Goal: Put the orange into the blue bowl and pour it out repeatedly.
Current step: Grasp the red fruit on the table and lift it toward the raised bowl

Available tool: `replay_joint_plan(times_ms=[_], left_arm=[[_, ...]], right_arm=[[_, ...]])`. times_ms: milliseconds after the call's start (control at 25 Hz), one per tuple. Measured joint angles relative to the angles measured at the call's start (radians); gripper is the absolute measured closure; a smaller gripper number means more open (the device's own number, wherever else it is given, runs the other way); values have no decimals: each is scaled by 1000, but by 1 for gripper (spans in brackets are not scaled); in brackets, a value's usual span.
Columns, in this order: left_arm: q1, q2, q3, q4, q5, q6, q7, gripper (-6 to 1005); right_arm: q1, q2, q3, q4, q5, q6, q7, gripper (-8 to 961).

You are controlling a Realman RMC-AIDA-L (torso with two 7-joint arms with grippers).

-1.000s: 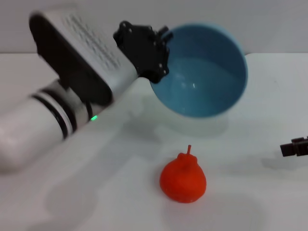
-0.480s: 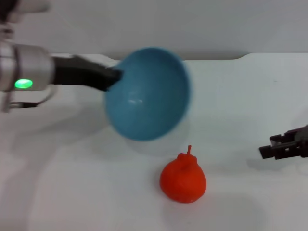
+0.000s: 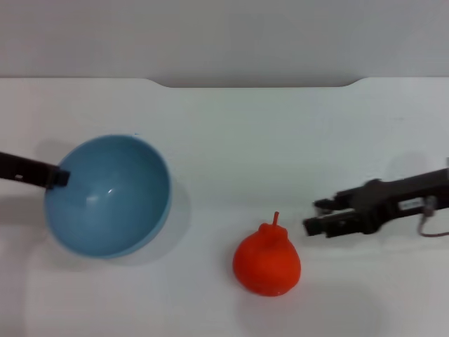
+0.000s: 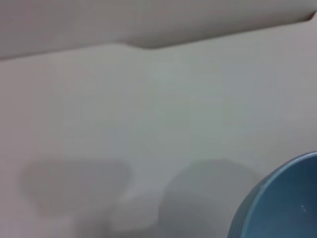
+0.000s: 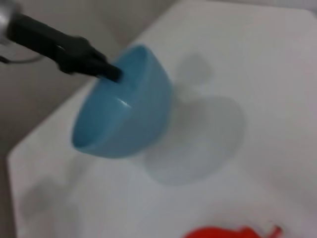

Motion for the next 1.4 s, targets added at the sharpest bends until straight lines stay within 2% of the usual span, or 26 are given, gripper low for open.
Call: replay_joint_plan(times_ms=[240,680,1120,1400], left_arm=[[6,0,-2,32,22,62,-12,1000],[-3,-3,11,32,24,63,-13,1001],[-12,-2,41,32,24,56,-6,1001],[-13,-3,49,32,30,56,-5,1000]], right_arm=[[88,3,-28,198,12,144,-67,373],[96,7,-40,364,66,294,-68,374],[106,10,-45,460,76,319,-69,374],[141,15,-114,504,81,344,-69,376]])
